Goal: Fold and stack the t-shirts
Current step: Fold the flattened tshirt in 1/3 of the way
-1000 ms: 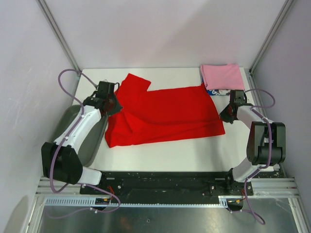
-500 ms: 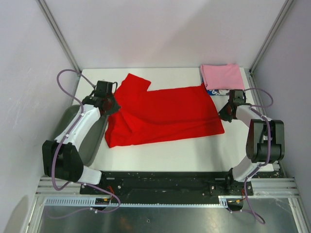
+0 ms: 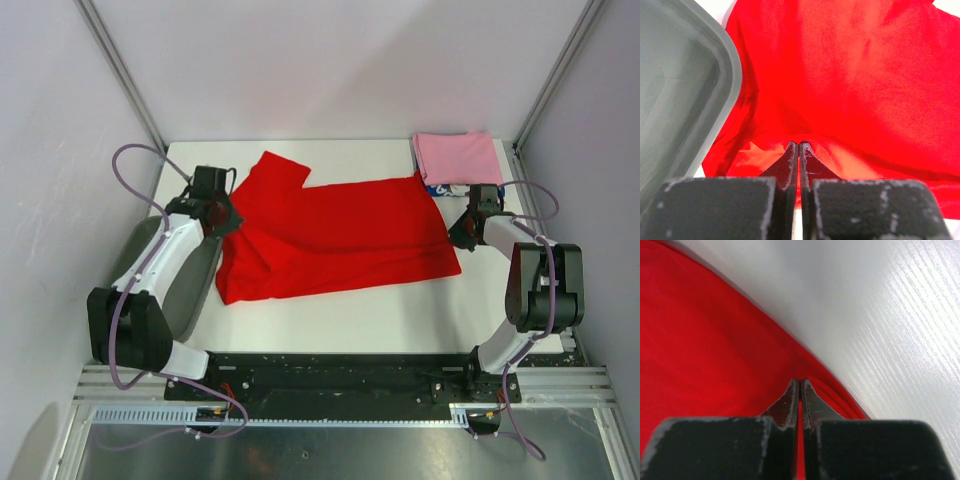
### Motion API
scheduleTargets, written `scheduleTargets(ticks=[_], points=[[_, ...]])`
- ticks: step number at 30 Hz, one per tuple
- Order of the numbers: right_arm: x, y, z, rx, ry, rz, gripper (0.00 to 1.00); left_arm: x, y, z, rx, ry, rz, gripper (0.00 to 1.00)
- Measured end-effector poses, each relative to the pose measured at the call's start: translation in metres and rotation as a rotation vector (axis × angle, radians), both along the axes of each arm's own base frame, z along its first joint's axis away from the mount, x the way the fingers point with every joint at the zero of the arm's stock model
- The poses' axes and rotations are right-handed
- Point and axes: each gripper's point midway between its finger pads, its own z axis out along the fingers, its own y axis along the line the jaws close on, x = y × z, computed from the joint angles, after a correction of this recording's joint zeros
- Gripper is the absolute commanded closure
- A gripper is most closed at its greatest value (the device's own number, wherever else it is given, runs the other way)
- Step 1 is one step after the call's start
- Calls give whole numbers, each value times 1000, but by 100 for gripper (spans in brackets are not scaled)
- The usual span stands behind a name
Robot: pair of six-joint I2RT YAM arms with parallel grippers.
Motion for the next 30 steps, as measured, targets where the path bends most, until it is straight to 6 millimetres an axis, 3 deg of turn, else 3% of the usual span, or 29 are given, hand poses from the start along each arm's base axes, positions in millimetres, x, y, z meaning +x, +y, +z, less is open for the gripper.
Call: scheduleTargets(ticks=[22,24,27,30], points=[[-1,2,0,-21,1,28,100,-12,12,-21,17,54,24,100],[-1,2,0,-22,1,31,92,-12,13,-21,19,55,23,100],[0,1,0,-22,0,31,70,-12,14,-21,21,56,23,100],[0,0,1,-25,-2,31,55,-12,14,-22,25,59,16,100]])
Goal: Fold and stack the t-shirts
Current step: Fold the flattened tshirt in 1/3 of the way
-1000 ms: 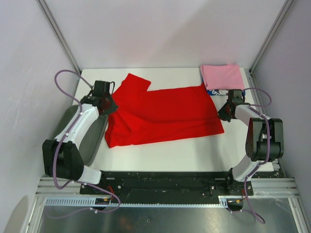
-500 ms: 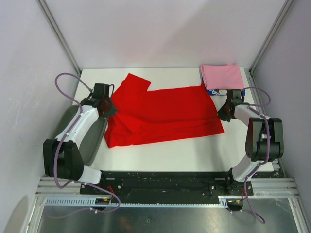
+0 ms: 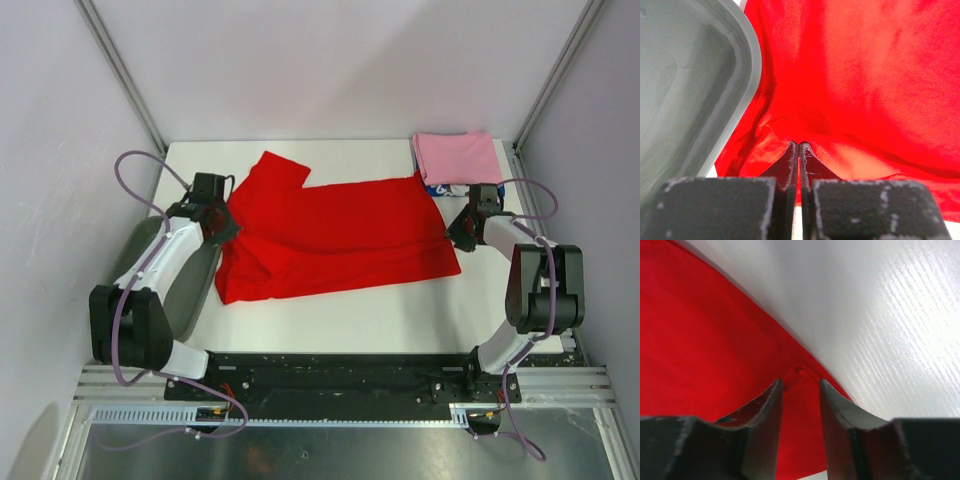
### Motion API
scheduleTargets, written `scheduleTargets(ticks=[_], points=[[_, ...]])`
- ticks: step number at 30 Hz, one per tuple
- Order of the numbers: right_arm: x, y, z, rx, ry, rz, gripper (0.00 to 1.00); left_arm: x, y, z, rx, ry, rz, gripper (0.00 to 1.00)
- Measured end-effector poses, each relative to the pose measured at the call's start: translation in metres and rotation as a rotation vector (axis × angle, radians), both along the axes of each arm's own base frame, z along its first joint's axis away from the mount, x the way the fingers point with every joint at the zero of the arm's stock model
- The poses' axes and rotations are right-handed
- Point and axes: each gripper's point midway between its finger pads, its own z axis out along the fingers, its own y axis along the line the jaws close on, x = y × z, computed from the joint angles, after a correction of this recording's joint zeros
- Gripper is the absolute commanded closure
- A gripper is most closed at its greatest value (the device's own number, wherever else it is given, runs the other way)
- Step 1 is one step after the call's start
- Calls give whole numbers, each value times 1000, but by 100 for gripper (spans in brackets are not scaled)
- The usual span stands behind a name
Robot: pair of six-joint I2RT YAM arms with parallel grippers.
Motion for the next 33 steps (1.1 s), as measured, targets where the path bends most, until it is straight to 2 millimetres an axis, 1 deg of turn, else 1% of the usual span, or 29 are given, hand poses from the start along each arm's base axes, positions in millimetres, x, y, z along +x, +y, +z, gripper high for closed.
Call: scheduleTargets(ticks=[1,3,7,10,12,15,20,22,26,28,33], points=[[0,-1,1,-2,-2,1,53,0,0,-1,1,2,-2,100],[-1,-1,7,-5,-12,1,51,1,0,-4,2,12,-7,100],[-4,-3,26,-15,-42,-6,51,1,-1,-13,0,38,-10,100],[-9,-4,40,-16,-70,-12,52,3,-3,-16,-6,49,-13,100],[-16,-7,42,-13,-76,-23,53,4,-4,-17,-12,52,-16,100],[-34,-11,34,-6,-51,-42,53,9,-6,-16,-19,51,-20,100],[-73,-12,6,9,35,-58,53,17,-10,-18,-34,52,-28,100],[-81,-10,-2,18,55,-57,53,18,-10,-22,-36,60,-29,100],[-92,-4,-14,50,82,-51,53,19,-11,-30,-39,82,-31,100],[-95,-2,-18,62,86,-51,55,20,-12,-34,-40,91,-32,100],[-89,-1,-17,72,62,-53,64,22,-12,-39,-41,98,-34,100]])
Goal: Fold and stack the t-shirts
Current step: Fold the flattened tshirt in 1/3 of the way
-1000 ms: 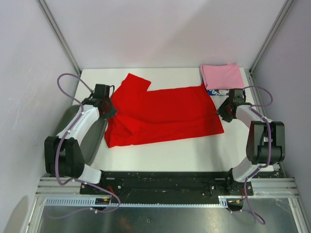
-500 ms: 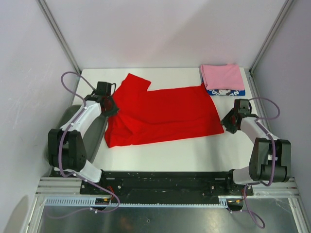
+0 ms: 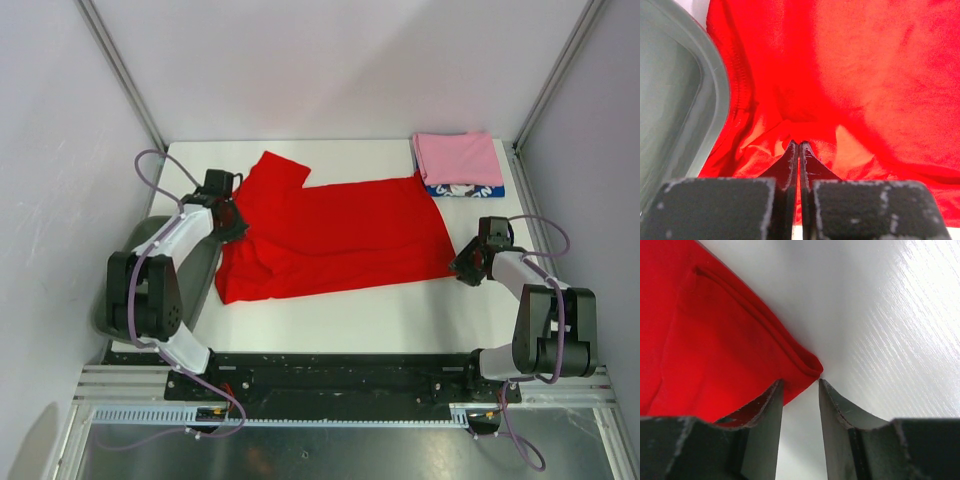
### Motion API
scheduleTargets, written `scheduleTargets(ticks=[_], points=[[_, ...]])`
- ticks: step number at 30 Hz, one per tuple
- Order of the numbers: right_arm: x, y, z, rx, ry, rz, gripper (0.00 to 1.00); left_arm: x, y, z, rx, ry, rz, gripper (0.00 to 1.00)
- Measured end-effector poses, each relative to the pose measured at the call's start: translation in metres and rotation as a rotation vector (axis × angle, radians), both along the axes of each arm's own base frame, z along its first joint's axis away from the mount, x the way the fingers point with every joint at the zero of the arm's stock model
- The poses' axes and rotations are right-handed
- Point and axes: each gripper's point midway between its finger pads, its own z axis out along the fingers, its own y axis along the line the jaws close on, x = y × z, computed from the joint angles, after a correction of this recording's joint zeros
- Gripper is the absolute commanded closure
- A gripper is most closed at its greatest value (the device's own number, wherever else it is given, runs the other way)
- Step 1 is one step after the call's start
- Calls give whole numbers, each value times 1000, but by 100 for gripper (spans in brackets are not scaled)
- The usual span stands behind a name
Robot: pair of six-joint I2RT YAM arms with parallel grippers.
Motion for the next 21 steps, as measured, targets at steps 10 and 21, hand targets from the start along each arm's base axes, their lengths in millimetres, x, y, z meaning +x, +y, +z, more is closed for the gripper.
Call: scheduleTargets(ticks=[10,21], points=[[2,-1,-3,1,-6,-10,92,4,-1,-15,1,36,-19,68],[0,-4,-3,2,0,-19,100,7,38,-29,11,74,79,58]])
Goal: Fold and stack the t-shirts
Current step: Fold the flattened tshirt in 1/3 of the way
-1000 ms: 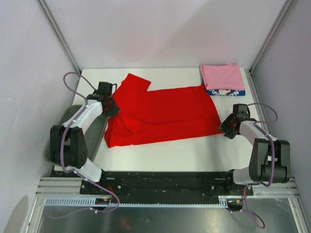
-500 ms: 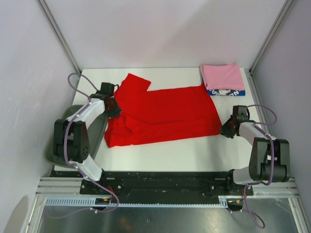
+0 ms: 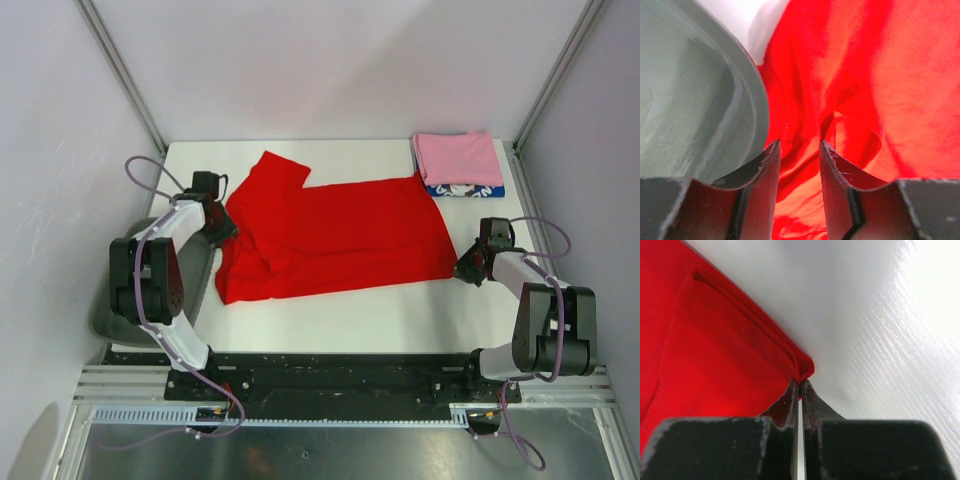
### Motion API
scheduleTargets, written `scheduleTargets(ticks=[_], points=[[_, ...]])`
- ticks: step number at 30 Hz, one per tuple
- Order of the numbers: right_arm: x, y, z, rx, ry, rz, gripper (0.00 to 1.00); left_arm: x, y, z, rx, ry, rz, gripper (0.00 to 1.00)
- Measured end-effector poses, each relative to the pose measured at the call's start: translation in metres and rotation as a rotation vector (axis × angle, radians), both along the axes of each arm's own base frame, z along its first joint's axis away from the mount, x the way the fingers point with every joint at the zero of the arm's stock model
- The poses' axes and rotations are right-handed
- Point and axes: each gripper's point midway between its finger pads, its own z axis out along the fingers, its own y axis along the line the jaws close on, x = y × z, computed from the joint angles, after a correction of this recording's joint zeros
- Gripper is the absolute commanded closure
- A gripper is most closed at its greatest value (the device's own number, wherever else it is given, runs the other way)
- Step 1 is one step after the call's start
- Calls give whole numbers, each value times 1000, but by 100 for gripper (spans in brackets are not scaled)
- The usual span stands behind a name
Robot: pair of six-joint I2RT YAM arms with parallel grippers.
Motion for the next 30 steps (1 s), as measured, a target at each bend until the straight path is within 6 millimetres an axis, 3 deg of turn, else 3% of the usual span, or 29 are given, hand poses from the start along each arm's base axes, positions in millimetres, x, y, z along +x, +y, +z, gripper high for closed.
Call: scheduleTargets(ticks=[10,16,21,26,30], points=[[-7,-12,-1,-18,21,-37,100,3,31,-7,1,19,82,57],[-21,-25,-4,-7,52,-112,100,6,27,-7,-19,15,75,56],[-35,-38,-4,-2,88,-203,100,2,10,1,-45,-12,39,55],[-63,-60,-3,-32,158,-329,100,-36,-31,19,-64,-66,-45,53],[-80,-73,-4,-43,196,-397,100,-82,-56,21,-74,-95,-89,53]])
